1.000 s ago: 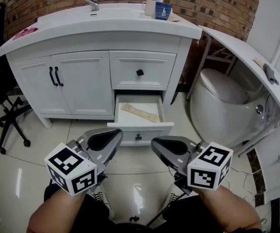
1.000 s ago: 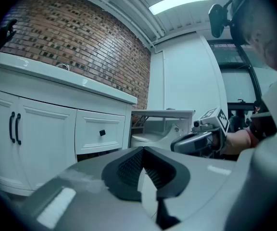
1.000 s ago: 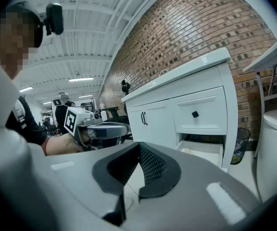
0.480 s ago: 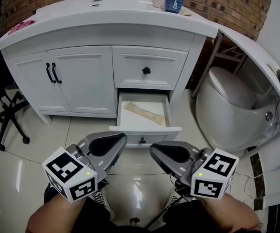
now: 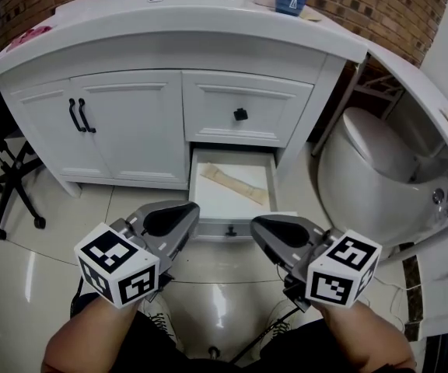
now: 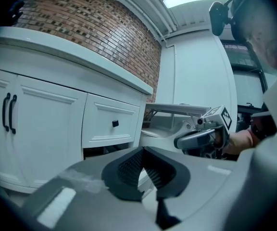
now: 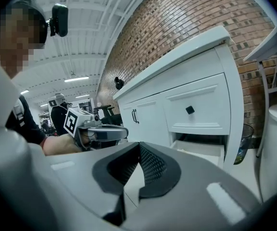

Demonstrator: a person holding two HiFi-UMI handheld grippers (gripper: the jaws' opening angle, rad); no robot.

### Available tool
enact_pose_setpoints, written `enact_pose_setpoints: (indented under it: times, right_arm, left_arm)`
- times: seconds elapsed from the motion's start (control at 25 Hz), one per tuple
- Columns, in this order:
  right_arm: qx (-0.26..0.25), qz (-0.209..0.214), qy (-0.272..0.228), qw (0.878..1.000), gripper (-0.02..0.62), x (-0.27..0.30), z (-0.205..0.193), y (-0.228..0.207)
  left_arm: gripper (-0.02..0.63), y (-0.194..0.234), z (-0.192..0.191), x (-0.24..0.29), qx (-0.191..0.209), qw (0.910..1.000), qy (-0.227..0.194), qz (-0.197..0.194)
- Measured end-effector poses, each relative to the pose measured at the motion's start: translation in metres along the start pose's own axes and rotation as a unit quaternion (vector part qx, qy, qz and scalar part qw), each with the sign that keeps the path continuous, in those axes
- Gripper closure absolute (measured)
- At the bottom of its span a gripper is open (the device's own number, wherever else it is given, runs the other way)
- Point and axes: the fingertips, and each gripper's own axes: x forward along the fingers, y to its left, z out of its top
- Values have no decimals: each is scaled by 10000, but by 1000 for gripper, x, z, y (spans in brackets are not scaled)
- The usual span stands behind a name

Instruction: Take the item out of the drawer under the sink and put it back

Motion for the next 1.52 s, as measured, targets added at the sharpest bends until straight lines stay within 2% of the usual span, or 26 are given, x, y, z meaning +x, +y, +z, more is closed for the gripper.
enact_pose_setpoints:
  times: [0.24, 0.44, 0.88, 1.12, 1.28, 1.4, 1.52]
  right_arm:
    - [2, -255, 74, 9996, 588, 15, 1, -38]
    - [-288, -322, 382, 9983, 588, 32, -8, -56]
    - [-520, -355, 744, 9952, 586, 52, -15, -72]
    - [-853, -451, 1001, 9903, 586, 68, -8, -92]
    - [-1268, -445, 1684, 9765, 579, 101, -24, -123]
    - [-1576, -437, 2383, 9573, 505, 131, -47, -154]
    - [-1933, -379, 3088, 9305, 499, 157, -73, -180]
  left_arm:
    - [600, 34, -13, 22, -74, 9997, 175, 151]
    - [600, 50, -20, 43, -103, 9994, 304, 142]
    - [600, 55, -24, 57, -196, 9990, 400, -69]
    - [600, 57, -23, 58, -255, 9990, 361, -47]
    - [600, 60, -22, 57, -272, 9991, 329, -15]
    - [600, 65, -21, 55, -319, 9991, 283, 30]
    - [600, 71, -20, 53, -355, 9990, 249, 74]
